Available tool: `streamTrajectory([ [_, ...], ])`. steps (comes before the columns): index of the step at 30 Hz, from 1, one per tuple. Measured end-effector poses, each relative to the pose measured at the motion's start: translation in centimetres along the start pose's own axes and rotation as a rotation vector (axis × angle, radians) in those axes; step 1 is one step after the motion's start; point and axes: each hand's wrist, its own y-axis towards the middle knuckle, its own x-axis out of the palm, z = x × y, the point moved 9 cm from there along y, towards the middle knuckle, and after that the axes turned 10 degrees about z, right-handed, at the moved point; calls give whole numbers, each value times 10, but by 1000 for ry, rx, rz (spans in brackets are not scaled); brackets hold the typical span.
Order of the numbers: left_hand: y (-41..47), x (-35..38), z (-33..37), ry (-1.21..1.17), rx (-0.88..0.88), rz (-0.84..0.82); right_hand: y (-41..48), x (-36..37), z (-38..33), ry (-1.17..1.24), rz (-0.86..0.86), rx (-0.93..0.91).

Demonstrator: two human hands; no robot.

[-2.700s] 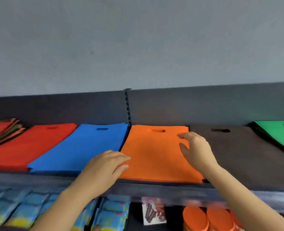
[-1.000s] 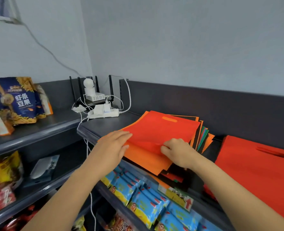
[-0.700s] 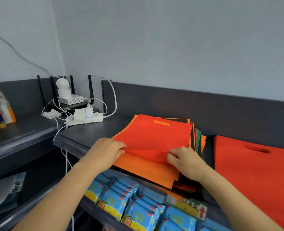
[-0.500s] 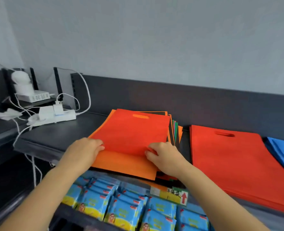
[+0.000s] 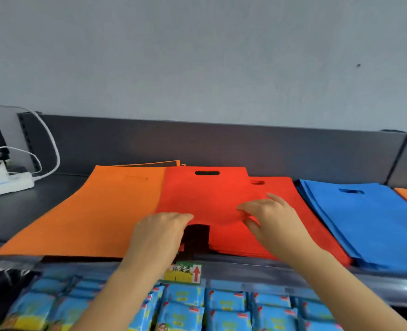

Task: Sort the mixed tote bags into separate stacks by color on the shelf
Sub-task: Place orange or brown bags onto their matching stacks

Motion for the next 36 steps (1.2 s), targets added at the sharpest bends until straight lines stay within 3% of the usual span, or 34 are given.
streamTrajectory([
  [3, 7, 25, 37, -109, -12, -70, -26, 3, 40, -36, -84, 110],
  [9, 13, 64, 94, -209, 23, -274, -77, 18, 94, 212, -405, 354],
  [13, 4, 80, 103, -256, -14, -369, -89, 19, 118, 248, -373, 519],
  [18, -7, 73, 111, -235, 12, -457, -79, 27, 116, 55, -348, 447],
  [21, -7, 46, 107, -239, 66, -377, -62, 28, 100, -22, -356, 420],
  [25, -7, -15, 48, -200, -17, -115, -20, 35, 31, 208, -253, 257],
  [28, -21, -46, -17, -85, -123, -52, 5, 43, -37, 383, -259, 111],
  [32, -49, -46, -96, 49, -270, -192, 21, 62, -114, 480, -387, -68],
  [36, -67, -34, -133, 78, -303, -395, 21, 94, -145, 365, -577, -127],
])
